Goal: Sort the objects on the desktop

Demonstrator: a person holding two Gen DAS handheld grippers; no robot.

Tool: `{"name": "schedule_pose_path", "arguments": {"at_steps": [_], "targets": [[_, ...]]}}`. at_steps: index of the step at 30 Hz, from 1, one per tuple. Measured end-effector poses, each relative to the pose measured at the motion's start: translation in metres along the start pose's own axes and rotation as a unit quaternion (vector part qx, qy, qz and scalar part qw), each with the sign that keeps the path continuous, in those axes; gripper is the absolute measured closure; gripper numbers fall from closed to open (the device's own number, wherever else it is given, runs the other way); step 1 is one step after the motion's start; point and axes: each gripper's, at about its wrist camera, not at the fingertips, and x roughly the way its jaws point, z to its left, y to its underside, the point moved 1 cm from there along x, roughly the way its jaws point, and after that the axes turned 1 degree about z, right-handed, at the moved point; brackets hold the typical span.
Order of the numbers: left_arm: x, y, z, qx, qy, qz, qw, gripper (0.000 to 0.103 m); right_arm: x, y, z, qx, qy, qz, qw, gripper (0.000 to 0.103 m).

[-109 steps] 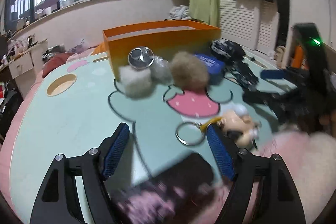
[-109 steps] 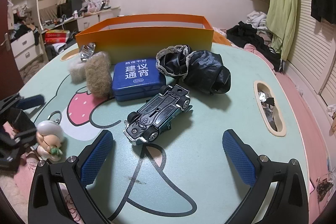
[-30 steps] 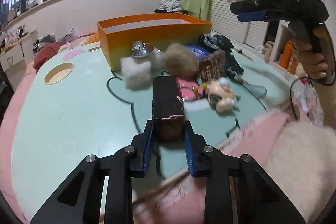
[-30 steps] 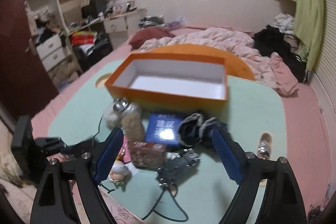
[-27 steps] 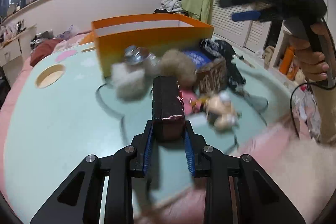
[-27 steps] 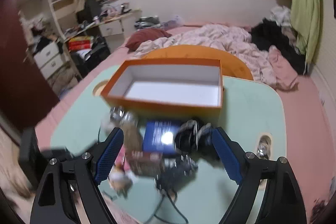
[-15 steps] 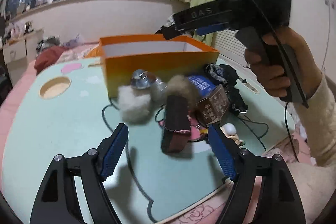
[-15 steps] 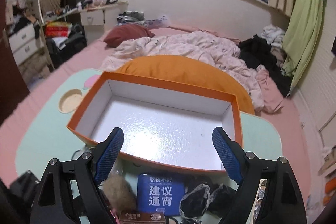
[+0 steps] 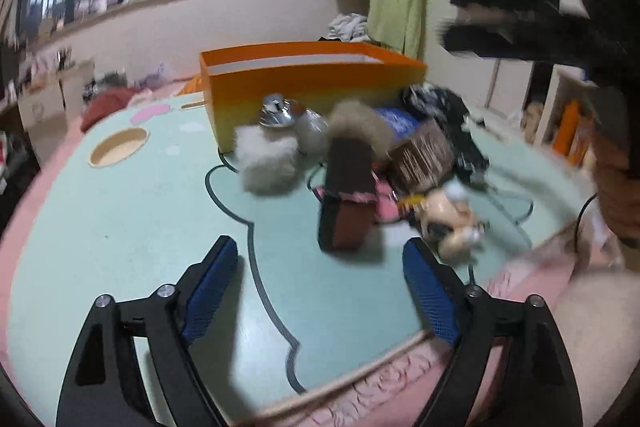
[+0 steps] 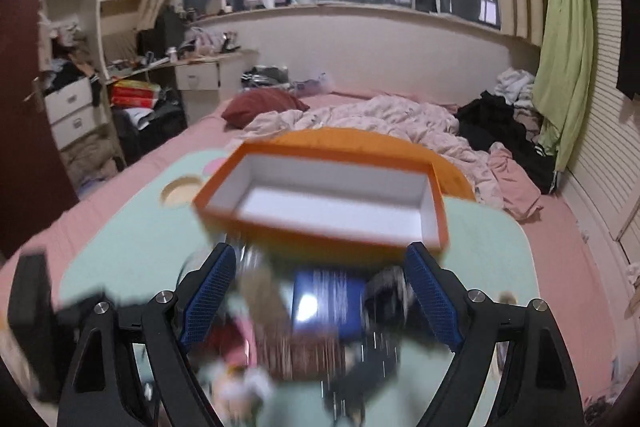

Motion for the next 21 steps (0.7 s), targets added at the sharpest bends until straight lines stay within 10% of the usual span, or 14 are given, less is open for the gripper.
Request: {"name": "schedule_pose_path", "arguments": {"at_steps": [11,21], "targets": [[0.005,0.002,0.0,-0.004,-0.031,-0.003,0.9995,0.0,0.007,0.104,-0.031,0.013,0.04,0.081,0.996,0.011],[0.003,0.002,-0.002,-0.003,-0.032,-0.006,0.9995,0.0,0.025,0.122,-0.039,0.019,0.023,0.055,0.998,0.0]]}}
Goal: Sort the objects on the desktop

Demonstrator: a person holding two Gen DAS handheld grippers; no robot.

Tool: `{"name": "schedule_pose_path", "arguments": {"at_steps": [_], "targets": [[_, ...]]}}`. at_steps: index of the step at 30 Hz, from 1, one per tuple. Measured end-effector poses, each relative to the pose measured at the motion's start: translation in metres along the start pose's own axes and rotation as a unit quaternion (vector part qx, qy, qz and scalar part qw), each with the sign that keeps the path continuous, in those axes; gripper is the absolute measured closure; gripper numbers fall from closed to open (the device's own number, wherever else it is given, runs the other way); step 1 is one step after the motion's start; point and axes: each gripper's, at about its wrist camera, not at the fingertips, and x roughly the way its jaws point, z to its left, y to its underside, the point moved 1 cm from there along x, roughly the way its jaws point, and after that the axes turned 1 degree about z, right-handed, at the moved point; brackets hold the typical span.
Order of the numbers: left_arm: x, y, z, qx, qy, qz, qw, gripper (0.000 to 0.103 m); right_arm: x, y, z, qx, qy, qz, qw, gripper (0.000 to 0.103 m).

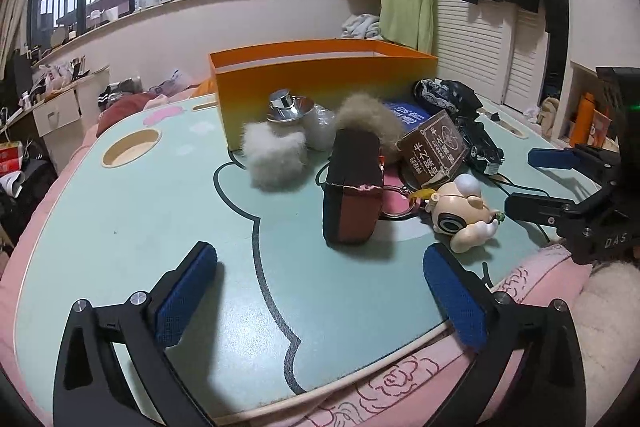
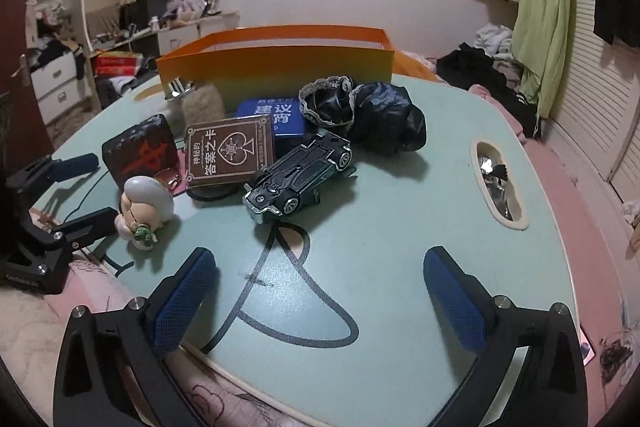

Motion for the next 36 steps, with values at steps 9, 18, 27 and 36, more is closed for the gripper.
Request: {"name": "schedule_pose_path", "arguments": {"at_steps": [9,18,27,36], "targets": [[0.0,-0.001,0.0,0.0,0.0,0.0,1.0,0.0,-0.002,-0.002,0.002,-0.001,0.0,-0.001,1.0,0.0],[0.0,-0.001,0.0,0.0,0.0,0.0,1.0,0.0,-0.005,-0.008,0.001,-0.01,-0.012,-0.009,1.0,0.0],[0.0,-0.001,-0.001,0.0,0.0,-0.001,1.0,0.0,-0.01,-0.008,-0.001,0.004,0.0,-0.032,0.999,0.0],[-0.013,-0.013,0.005,-0.016,0.007,-0.037,0.9992,0.001,-0.017,-0.016,-0.009,0.028,-0.002,-0.041,0.999,0.009]]}}
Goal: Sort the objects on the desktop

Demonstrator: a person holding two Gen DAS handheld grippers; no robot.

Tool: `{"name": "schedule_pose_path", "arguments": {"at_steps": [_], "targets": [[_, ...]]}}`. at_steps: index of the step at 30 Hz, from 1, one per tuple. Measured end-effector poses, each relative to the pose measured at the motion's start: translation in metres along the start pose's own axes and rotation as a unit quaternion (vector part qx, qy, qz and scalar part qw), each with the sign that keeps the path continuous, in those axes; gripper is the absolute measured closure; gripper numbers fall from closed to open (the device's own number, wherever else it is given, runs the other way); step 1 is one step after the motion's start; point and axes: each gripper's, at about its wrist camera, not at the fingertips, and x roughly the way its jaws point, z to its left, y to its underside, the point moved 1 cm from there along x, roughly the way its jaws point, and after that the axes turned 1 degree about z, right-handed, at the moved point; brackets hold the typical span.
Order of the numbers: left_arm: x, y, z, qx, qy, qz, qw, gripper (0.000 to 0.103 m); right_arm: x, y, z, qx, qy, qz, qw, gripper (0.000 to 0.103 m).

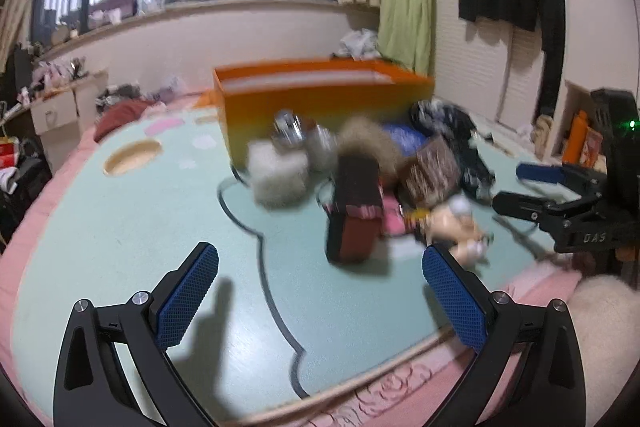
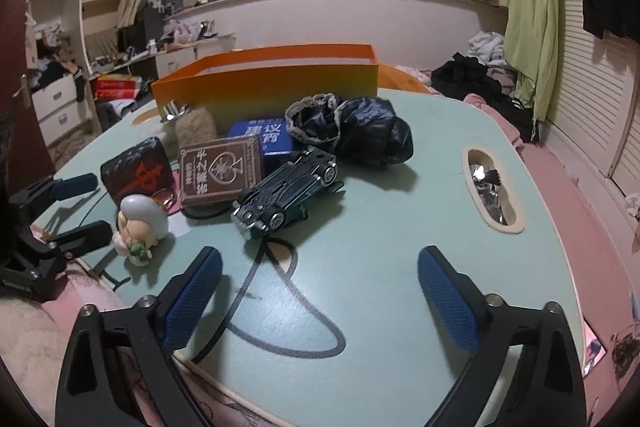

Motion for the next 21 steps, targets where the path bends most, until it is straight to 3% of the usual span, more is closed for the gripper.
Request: {"name": "schedule_pose_path", "arguments": {"at_steps": [3,6,10,12,14,15,17,19,21], "targets": [[-0.003,-0.023,-0.003,0.007,0.0,-0.024,0.9997,0.001,-0.004,-0.014,-0.006,0.04,-0.006,-0.013,0.999,0.009],[0.008,-0.039,-0.011,0.021,0.003,-0.012,0.9997,0.006,-0.001,-0.029,-0.009,0.065,0.009,-0.011,0.998,0.01],[0.026,-0.042,-0.016,0.03,0.003,0.018,0.9994,0.019,0.013,-0.038,-0.012,0.087,0.016,0.016,0.996,0.027],[0.038,-0.039,-0.016,0.027,0.006,0.045,0.9986,0.028,0.017,-0.039,-0.011,0.093,0.004,0.025,0.995,0.033],[0.047,-0.034,-0.014,0.021,0.01,0.067,0.9975,0.05,0.018,-0.041,-0.006,0.083,0.002,0.024,0.996,0.033],[0.052,-0.03,-0.012,0.014,0.015,0.082,0.9964,0.055,0.019,-0.041,-0.004,0.078,0.001,0.026,0.997,0.033],[0.049,-0.029,-0.013,0.018,0.012,0.07,0.9973,0.071,0.024,-0.041,0.003,0.063,0.0,0.037,0.997,0.033],[0.046,-0.028,-0.014,0.022,0.015,0.068,0.9974,0.074,0.03,-0.04,0.006,0.052,-0.006,0.051,0.997,0.043],[0.044,-0.026,-0.014,0.021,0.017,0.064,0.9976,0.074,0.031,-0.038,0.008,0.049,-0.009,0.052,0.997,0.069]]}}
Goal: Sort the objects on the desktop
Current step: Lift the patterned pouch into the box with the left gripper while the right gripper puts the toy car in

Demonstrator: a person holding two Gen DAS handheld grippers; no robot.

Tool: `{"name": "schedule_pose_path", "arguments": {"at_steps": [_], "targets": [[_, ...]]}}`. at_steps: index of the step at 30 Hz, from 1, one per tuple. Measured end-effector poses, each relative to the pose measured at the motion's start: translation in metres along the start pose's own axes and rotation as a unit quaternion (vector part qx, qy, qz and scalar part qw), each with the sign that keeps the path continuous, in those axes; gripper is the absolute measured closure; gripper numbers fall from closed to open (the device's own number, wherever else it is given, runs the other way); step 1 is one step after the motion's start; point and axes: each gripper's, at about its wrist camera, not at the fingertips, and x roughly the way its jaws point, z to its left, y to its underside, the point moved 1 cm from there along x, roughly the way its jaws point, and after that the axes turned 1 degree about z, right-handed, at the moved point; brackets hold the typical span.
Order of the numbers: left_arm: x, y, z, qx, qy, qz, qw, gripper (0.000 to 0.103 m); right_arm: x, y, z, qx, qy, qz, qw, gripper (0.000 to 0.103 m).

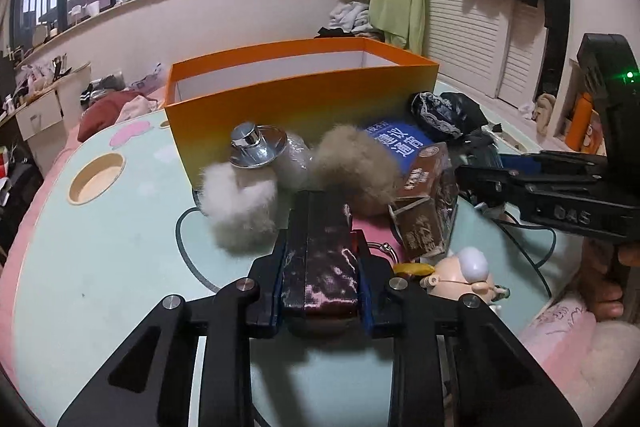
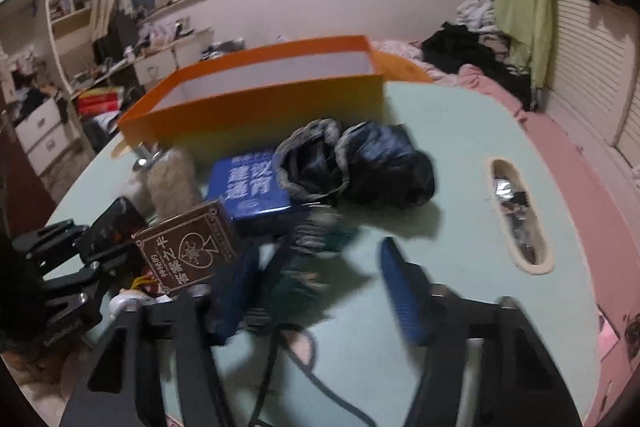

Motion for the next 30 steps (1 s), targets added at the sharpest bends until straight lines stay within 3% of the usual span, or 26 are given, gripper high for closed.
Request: {"name": "schedule_pose_path", "arguments": {"at_steps": [11,15,21,24,28,30], "targets": [[-0.025,-0.01,0.013,-0.009,0.001,-0.038,0.9992,0.074,-0.03,0.0,-0.028,0.041,0.013,-0.064,0.997,0.078],[-0.039,-0.035,0.014,0.0,-0.006,-0.072,0.9974,0.074,-0.042,-0.021,-0.025,0.043,-0.01,-0.081,0.996,0.078],[-0.035,-0.102,0.021,-0.008,-0.017,-0.106,0.9942,0.074,-0.03,-0.094,-0.009,0.041,-0.061,-0.076,0.994,0.077],[-0.007,-0.133,0.029,-0.039,-0.011,-0.086,0.9955,0.074,-0.003,-0.137,0.003,0.035,-0.06,-0.076,0.995,0.077],[0.052,-0.145,0.049,-0.095,-0.001,-0.005,0.9954,0.072,0.049,-0.159,0.01,0.021,-0.03,-0.034,0.999,0.076],[0.07,-0.14,0.057,-0.118,0.004,0.02,0.9928,0.067,0.066,-0.155,0.012,0.015,-0.013,-0.017,1.0,0.06]]}}
